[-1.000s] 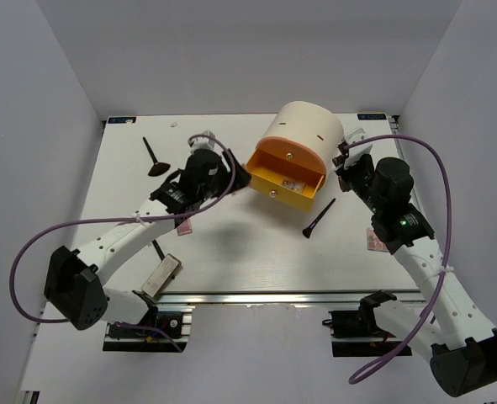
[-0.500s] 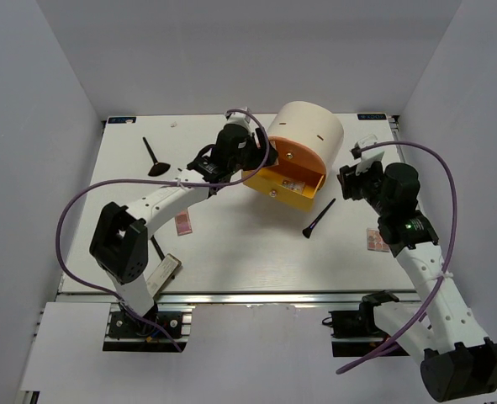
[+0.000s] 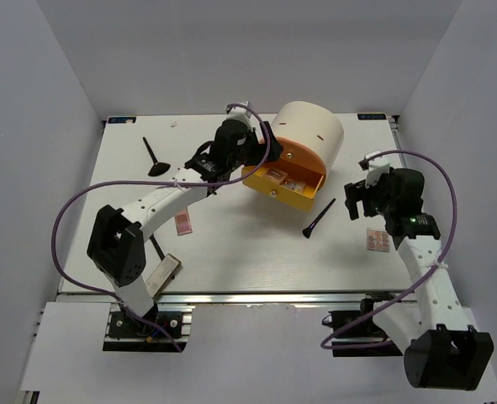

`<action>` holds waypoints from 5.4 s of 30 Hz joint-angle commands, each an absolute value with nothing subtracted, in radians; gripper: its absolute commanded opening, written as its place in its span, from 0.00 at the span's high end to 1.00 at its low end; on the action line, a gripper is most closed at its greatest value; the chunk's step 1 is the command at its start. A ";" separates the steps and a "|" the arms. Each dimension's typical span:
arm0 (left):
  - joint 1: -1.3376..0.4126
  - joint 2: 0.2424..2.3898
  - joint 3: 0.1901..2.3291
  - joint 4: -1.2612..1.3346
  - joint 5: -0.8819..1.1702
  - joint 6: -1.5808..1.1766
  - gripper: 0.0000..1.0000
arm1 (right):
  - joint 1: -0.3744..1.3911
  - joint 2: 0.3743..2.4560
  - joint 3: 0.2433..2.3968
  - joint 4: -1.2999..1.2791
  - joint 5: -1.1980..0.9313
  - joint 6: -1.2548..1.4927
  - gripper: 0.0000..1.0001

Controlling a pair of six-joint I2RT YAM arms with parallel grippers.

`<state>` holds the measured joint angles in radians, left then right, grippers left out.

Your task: Organize the makeup

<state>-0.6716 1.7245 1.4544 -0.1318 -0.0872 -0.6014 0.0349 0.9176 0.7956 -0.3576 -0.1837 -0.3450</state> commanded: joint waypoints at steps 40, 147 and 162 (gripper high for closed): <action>-0.152 1.137 0.801 -0.313 0.109 -0.663 0.02 | -0.255 1.553 0.827 -0.505 0.028 -0.270 0.68; -0.448 1.399 1.035 0.235 0.158 -1.208 1.00 | 0.388 0.996 1.043 -0.055 -0.132 -0.249 1.00; -0.629 1.580 1.148 0.210 -0.029 -1.414 0.52 | 0.370 0.943 0.988 -0.054 -0.137 -0.216 0.89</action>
